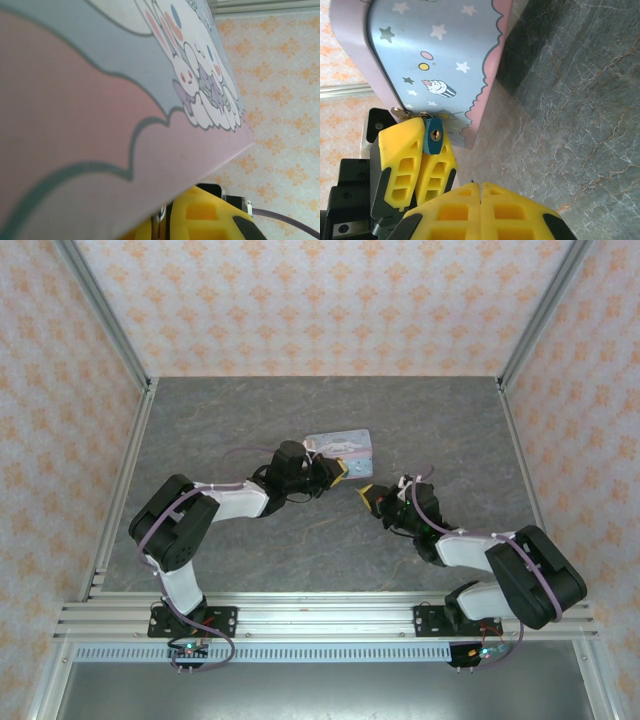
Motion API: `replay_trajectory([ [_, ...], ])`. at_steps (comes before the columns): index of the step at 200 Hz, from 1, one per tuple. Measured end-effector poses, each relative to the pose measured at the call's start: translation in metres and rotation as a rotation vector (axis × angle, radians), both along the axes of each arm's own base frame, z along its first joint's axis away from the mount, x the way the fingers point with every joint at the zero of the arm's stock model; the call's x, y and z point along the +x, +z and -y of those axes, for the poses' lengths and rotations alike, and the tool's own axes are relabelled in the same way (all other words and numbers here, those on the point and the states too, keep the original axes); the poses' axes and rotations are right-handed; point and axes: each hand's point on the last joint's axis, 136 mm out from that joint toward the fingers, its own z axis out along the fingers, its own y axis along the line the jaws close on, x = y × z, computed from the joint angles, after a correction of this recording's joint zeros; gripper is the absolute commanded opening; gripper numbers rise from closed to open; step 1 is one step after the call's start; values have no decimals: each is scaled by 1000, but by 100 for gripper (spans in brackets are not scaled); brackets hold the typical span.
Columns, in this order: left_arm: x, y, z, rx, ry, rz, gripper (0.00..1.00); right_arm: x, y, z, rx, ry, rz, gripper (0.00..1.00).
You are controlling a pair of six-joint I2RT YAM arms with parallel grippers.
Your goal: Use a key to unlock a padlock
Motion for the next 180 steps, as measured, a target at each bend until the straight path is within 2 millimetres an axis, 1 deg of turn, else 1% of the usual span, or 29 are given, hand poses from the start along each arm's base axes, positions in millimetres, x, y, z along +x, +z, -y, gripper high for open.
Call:
replay_trajectory([
  [34,0,0,0,-6,-2,-7,0,1,-1,-5,4,19,-6,0],
  [98,-1,1,1,-15,-6,-12,0,2,2,-6,10,19,6,0],
  [148,-1,3,2,-24,-6,-12,0,11,10,-7,19,2,33,0],
  [180,0,8,3,-49,-4,-10,0,16,18,-9,27,-2,52,0],
])
